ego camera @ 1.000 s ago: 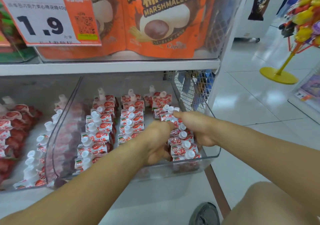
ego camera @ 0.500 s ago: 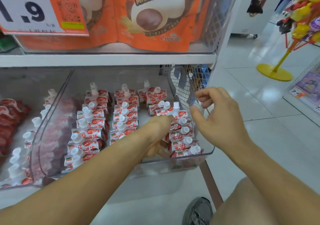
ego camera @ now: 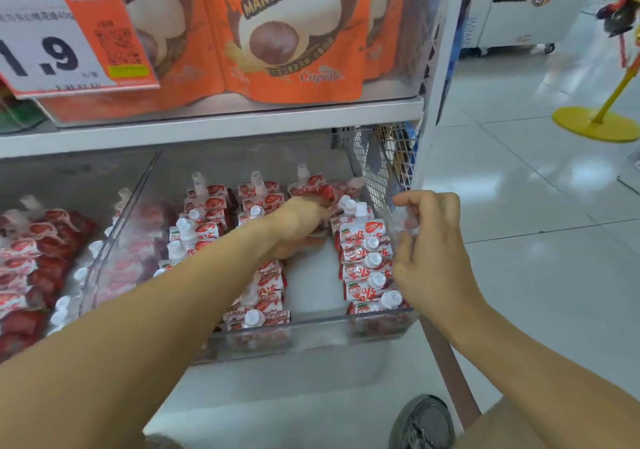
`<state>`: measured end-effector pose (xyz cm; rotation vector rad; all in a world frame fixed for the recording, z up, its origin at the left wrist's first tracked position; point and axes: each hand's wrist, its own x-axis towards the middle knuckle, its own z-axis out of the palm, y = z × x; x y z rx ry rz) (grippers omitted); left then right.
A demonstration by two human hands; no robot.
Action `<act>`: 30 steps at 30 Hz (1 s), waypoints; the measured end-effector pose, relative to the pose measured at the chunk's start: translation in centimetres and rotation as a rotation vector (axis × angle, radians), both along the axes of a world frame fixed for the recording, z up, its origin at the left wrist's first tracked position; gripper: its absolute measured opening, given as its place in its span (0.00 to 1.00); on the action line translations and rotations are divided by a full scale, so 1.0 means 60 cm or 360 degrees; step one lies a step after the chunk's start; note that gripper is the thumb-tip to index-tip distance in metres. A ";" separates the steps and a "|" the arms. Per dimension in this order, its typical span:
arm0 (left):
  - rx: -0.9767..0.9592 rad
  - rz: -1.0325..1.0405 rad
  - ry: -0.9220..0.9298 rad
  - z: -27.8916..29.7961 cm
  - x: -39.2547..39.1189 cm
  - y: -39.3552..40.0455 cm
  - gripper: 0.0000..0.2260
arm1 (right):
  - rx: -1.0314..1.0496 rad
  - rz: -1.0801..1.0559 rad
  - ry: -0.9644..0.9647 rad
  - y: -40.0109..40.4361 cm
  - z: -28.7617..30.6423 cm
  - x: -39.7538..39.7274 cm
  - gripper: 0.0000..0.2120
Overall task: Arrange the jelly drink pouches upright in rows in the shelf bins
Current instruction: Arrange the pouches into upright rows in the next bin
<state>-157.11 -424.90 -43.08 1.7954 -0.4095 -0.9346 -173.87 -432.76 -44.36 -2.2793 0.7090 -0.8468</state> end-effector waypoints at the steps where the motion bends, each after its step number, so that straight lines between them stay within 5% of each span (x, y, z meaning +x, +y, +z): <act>1: 0.0011 -0.0029 0.0012 0.003 -0.001 -0.001 0.14 | -0.0001 0.0006 0.0001 0.000 0.000 0.000 0.25; 6: 0.0188 0.0063 0.0095 -0.001 0.003 -0.020 0.13 | 0.0037 0.0065 0.0011 -0.008 -0.003 -0.003 0.24; 15: 0.0035 0.0010 0.0208 -0.015 -0.003 -0.029 0.14 | 0.0131 0.0107 -0.0111 -0.008 -0.004 0.000 0.25; 20: 0.0165 0.0284 -0.0156 -0.018 0.018 -0.057 0.15 | 0.0123 0.0125 -0.0106 -0.009 -0.007 -0.003 0.26; 24: 0.0189 0.0198 -0.0078 -0.010 0.012 -0.086 0.34 | 0.0119 0.0138 -0.0109 -0.010 -0.009 -0.005 0.26; 27: 0.0374 0.0377 -0.0397 -0.016 0.024 -0.098 0.33 | 0.0121 0.0136 -0.0110 -0.011 -0.010 -0.005 0.25; 30: 0.0268 0.0458 -0.0227 -0.023 0.038 -0.098 0.37 | 0.0117 0.0129 -0.0122 -0.011 -0.011 -0.004 0.25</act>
